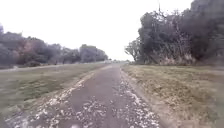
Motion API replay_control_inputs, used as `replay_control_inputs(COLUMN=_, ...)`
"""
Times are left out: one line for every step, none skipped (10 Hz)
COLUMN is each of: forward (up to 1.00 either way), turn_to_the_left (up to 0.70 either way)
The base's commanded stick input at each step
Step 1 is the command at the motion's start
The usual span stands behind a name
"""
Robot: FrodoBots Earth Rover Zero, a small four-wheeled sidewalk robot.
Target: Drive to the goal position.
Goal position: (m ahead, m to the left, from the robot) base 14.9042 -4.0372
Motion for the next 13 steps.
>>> replay_control_inputs(forward=0.6, turn_to_the_left=0.01)
replay_control_inputs(forward=0.6, turn_to_the_left=0.01)
replay_control_inputs(forward=0.6, turn_to_the_left=0.01)
replay_control_inputs(forward=0.6, turn_to_the_left=0.01)
replay_control_inputs(forward=0.6, turn_to_the_left=0.01)
replay_control_inputs(forward=0.6, turn_to_the_left=0.01)
replay_control_inputs(forward=0.6, turn_to_the_left=0.01)
replay_control_inputs(forward=0.6, turn_to_the_left=0.01)
replay_control_inputs(forward=0.6, turn_to_the_left=0.01)
replay_control_inputs(forward=0.6, turn_to_the_left=0.01)
replay_control_inputs(forward=0.6, turn_to_the_left=0.01)
replay_control_inputs(forward=0.6, turn_to_the_left=0.01)
replay_control_inputs(forward=0.6, turn_to_the_left=0.01)
